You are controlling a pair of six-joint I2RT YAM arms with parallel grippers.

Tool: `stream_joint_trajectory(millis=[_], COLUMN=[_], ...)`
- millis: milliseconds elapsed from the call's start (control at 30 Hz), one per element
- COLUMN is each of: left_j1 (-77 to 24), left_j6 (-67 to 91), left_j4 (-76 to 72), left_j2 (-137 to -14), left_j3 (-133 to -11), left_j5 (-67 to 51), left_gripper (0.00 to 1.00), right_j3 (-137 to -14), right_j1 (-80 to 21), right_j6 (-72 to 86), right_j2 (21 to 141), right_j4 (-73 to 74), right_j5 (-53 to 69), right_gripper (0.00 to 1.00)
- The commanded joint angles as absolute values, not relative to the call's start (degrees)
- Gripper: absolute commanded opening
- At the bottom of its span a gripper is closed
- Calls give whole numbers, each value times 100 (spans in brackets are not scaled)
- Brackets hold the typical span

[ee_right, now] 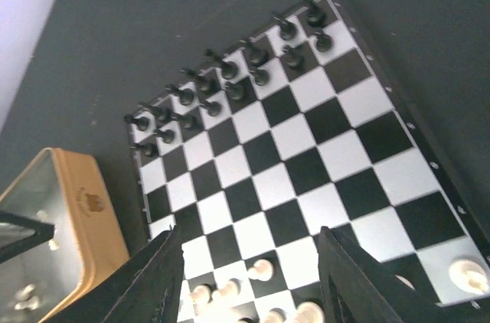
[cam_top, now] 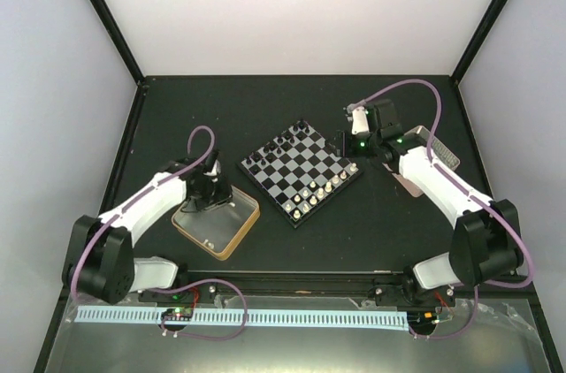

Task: Set up the chess pieces on the board
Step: Pick up the chess piece from the storage box.

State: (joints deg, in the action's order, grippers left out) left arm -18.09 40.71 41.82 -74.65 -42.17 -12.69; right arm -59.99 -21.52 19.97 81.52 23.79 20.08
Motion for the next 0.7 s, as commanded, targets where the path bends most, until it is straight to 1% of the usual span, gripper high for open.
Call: stream_joint_trajectory(millis=[0,133,233,367,467,533,600,667], left_j1=[-1837,-1846,-1841,-1837,-1792,-1717,-1653,-1619], left_j6=[3235,2759,2676,2961,3338,3736,4313,4900], left_j4=[3886,3669,3609,3836,4285,4537,4587,4320], left_j2=[-6933,-6631,-6514,-6593,-6697,-6757,-6727,-6579], left_j3=[-4672,-4703,-4753,-5101,-5430,-5499,-5295,-4875], left_j5=[-1230,-1565,-1792,-2204,-2295,-2557,-2964,-3460], left_gripper=[6,6,6,6,6,6,6,6], right_j3=[-6409,-6555,-6549,-6404,-6274,-6120,-5949,-5810], right_j1=[-2187,-2374,-2741,-3260,-3681,-3953,-4198,-4411], right_j6=[1888,1827,1871,2109,2179,2148,2085,2018], right_j2=[8373,8525,8540,8537,8547,8528,8509,8499], right_j4=[2297,2305,2066,1344,944,659,403,227], right_j5=[2845,3260,3029,2785,2697,2693,2748,2790], right_gripper=[51,54,59,63,65,65,65,65])
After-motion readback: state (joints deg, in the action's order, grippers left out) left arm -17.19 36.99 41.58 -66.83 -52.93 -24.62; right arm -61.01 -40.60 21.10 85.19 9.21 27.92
